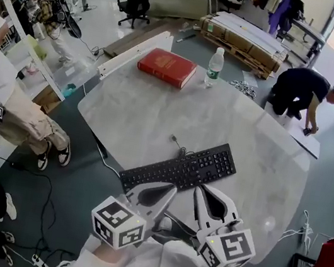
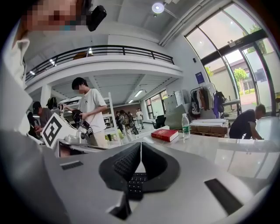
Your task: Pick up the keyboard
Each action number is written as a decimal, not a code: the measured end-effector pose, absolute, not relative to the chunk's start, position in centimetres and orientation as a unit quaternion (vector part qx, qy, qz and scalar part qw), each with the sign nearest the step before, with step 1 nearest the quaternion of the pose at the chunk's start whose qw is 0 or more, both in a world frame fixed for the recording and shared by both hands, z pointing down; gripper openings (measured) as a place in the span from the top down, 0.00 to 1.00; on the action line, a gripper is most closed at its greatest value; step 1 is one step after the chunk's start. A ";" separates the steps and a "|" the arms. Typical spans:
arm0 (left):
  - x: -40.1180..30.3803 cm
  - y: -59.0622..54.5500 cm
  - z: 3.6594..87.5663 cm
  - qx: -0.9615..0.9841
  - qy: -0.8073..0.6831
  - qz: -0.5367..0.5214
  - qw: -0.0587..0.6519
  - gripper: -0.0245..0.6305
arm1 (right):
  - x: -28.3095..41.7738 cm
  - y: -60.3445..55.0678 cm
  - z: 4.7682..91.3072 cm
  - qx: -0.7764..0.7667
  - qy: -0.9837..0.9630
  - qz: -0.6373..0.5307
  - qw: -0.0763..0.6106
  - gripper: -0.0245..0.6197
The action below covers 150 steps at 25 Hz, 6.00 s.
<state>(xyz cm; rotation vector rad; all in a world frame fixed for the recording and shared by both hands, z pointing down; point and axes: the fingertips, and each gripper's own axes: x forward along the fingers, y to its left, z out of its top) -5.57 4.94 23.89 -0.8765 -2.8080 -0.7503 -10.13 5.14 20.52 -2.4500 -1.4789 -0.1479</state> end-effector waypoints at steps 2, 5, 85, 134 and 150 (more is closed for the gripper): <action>-6.0 5.4 24.3 -0.290 -0.922 -0.250 0.054 0.94 | -10.7 5.9 21.0 -0.847 -0.510 -0.052 0.141 0.91; -6.3 5.6 24.6 -0.294 -0.920 -0.254 0.058 0.94 | -11.0 6.5 21.4 -0.849 -0.505 -0.053 0.147 0.91; 9.0 6.3 42.5 -0.386 -0.810 -0.410 0.162 0.87 | -0.4 7.5 36.7 -0.835 -0.422 -0.164 0.313 0.91; 7.6 7.0 48.6 -0.355 -0.779 -0.482 0.186 0.52 | -2.1 7.1 38.9 -0.817 -0.429 -0.185 0.337 0.91; 6.2 6.5 48.6 -0.325 -0.788 -0.487 0.192 0.52 | -2.6 6.4 39.1 -0.813 -0.432 -0.187 0.342 0.91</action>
